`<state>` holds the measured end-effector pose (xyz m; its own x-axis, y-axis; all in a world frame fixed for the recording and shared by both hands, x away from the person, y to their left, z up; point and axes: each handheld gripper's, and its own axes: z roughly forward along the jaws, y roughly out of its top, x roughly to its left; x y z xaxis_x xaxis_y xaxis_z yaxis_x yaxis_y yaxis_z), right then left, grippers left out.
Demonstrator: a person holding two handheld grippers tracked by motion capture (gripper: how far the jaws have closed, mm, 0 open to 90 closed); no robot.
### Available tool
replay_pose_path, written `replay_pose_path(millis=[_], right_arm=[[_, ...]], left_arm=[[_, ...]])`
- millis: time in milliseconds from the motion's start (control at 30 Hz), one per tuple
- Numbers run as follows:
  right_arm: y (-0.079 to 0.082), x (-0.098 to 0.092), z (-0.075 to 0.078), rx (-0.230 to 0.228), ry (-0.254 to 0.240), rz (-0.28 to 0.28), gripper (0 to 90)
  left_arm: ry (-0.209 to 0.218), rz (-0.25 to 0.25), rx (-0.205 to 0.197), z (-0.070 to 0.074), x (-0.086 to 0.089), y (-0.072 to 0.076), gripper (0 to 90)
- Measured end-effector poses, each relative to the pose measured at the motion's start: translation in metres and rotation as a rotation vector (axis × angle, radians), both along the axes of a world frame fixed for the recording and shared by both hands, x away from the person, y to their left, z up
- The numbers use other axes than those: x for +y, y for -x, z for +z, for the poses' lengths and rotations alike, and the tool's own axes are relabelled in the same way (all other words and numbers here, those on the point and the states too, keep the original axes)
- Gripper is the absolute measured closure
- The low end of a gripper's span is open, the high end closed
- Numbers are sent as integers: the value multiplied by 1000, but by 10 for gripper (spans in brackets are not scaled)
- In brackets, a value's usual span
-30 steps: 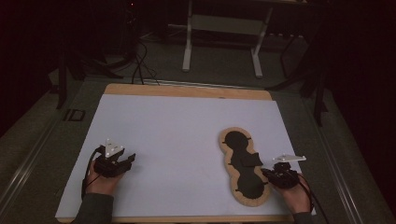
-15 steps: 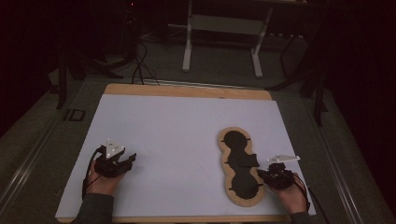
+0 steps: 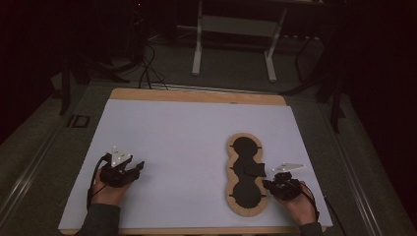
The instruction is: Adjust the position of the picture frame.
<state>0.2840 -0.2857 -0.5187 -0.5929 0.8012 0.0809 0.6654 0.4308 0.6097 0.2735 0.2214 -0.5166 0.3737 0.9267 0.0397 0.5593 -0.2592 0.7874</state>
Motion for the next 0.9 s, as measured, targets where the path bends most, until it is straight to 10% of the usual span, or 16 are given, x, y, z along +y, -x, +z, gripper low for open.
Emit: replay_pose_path(millis=[900], right_arm=[[1, 46, -3, -27, 13, 110, 900]], left_arm=[[28, -20, -16, 3, -3, 2, 506]])
